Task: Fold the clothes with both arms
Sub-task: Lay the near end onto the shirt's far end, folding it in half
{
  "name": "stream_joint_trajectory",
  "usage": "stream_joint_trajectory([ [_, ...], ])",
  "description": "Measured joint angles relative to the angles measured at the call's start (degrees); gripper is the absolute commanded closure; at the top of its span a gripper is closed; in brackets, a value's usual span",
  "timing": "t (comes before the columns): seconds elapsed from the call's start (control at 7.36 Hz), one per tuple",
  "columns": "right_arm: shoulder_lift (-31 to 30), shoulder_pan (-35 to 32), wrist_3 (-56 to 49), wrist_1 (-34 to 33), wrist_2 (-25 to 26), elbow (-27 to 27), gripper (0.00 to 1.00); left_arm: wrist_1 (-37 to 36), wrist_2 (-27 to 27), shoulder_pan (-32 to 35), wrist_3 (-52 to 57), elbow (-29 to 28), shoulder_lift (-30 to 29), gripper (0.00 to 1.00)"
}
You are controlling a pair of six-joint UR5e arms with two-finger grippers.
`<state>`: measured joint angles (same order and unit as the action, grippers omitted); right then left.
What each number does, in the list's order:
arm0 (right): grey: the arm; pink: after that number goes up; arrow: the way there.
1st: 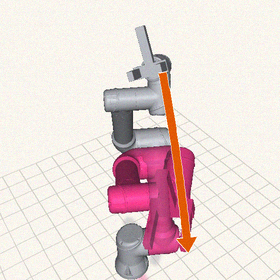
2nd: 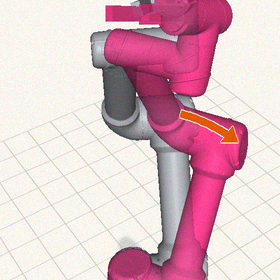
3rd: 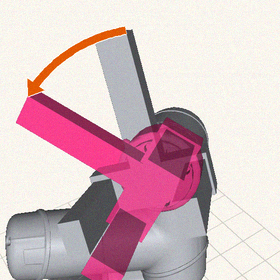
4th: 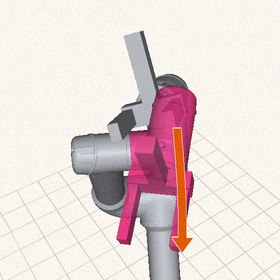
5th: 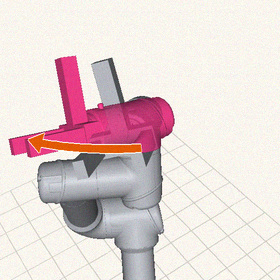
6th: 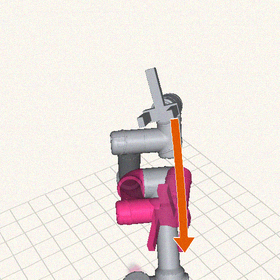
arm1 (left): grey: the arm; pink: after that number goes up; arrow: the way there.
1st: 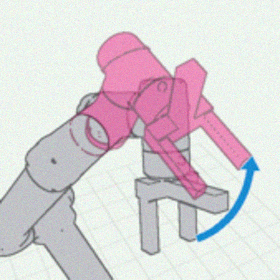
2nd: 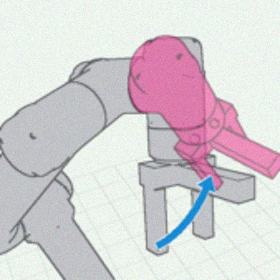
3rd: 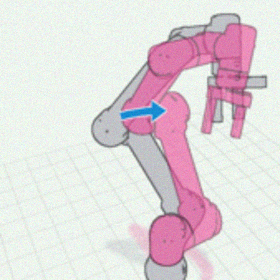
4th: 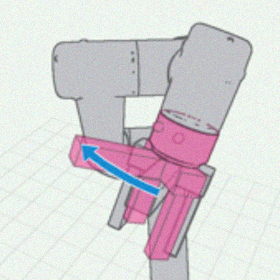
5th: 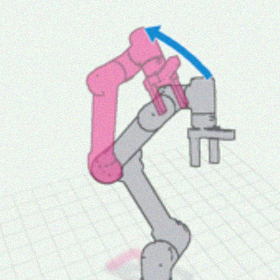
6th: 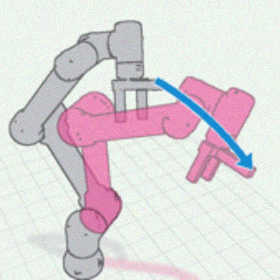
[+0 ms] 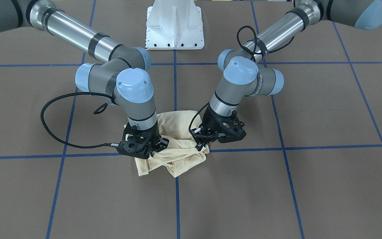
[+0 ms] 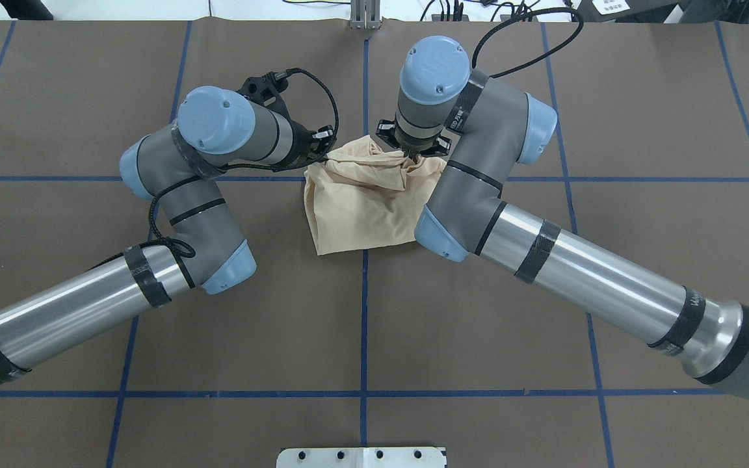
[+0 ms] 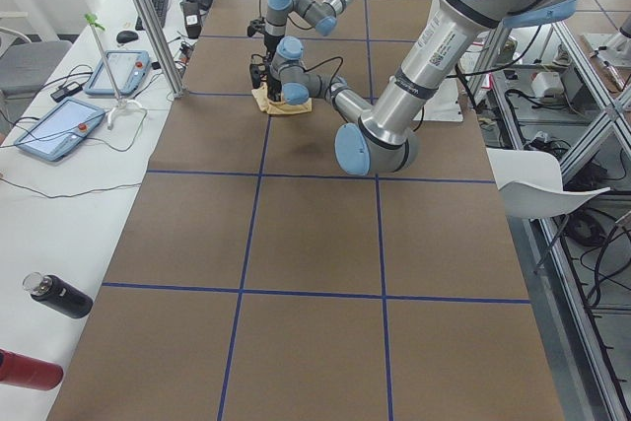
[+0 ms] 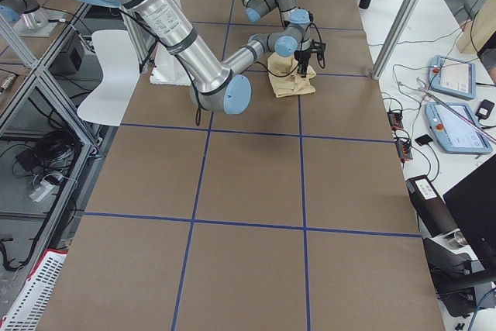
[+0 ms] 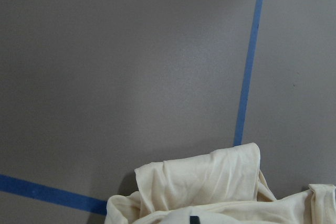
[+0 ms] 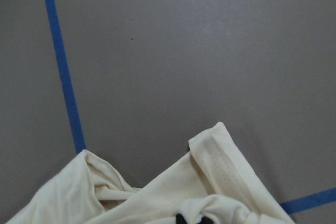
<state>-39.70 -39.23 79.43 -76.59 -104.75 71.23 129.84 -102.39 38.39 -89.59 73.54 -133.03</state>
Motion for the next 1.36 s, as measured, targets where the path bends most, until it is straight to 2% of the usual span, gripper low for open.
stream_joint_trajectory([
  [0.54,0.69,-0.36,-0.58,0.71,0.31,-0.59,1.00,-0.13,-0.07,1.92,2.19,-1.03,0.05,1.00],
  [0.95,0.92,-0.48,-0.68,5.72,1.11,-3.59,1.00,0.04,-0.02,1.88,2.17,-1.86,0.08,1.00],
  [1.09,1.05,-0.49,-0.70,6.52,1.31,-4.17,0.65,0.10,-0.03,1.87,2.15,-1.88,0.06,0.37],
  [1.22,1.14,-0.53,-0.72,6.86,1.36,-4.41,0.01,0.20,-0.04,1.87,2.12,-1.89,0.05,0.01],
  [1.36,1.17,-0.56,-0.77,7.11,1.40,-4.48,0.00,0.27,-0.06,1.88,2.14,-1.75,0.03,0.01],
])
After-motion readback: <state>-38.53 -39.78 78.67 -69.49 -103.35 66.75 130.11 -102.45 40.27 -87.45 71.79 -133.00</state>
